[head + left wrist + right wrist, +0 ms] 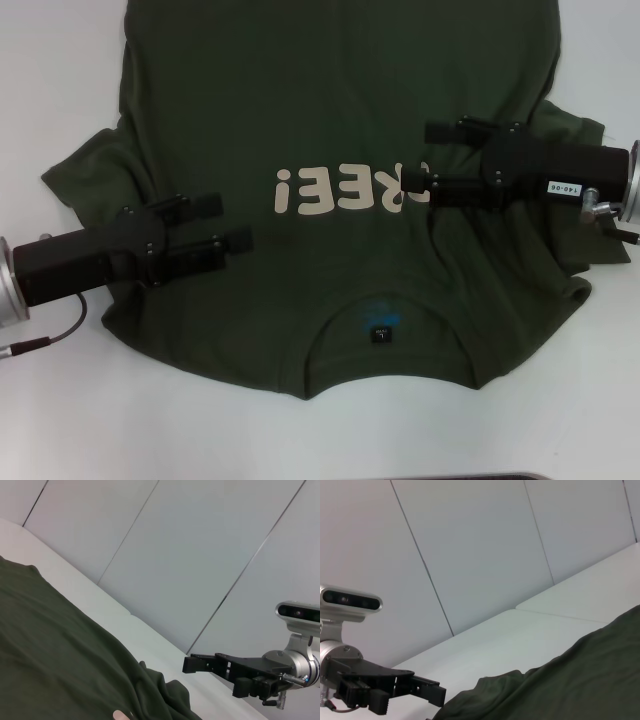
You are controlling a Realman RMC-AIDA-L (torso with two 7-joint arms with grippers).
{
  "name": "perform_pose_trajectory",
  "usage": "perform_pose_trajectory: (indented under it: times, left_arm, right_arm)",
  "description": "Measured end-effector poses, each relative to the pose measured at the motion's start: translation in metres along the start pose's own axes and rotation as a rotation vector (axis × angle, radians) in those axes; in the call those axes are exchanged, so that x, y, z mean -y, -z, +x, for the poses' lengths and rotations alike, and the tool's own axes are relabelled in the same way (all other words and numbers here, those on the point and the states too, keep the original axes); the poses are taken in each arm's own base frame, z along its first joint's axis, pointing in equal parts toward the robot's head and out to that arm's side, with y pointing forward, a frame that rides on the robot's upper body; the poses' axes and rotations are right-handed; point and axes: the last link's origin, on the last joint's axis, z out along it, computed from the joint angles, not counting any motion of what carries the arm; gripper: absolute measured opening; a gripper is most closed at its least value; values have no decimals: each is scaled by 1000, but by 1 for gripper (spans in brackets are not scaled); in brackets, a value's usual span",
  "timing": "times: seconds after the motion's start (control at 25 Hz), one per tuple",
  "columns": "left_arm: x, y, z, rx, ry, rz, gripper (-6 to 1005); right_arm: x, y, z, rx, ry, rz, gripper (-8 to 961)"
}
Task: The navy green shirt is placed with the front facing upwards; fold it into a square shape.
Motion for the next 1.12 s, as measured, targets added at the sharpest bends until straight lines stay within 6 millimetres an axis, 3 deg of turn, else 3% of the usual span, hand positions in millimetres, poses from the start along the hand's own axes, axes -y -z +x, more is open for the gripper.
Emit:
perform_pose_trajectory:
  times: [0.68,1.12]
  left_arm:
    - [3,1,2,7,31,16,872]
    - [24,31,17,66,125,135,873]
  right_arm:
    - [0,0,0,0,1,-2,941]
    - [-1,-1,0,2,-1,-5,941]
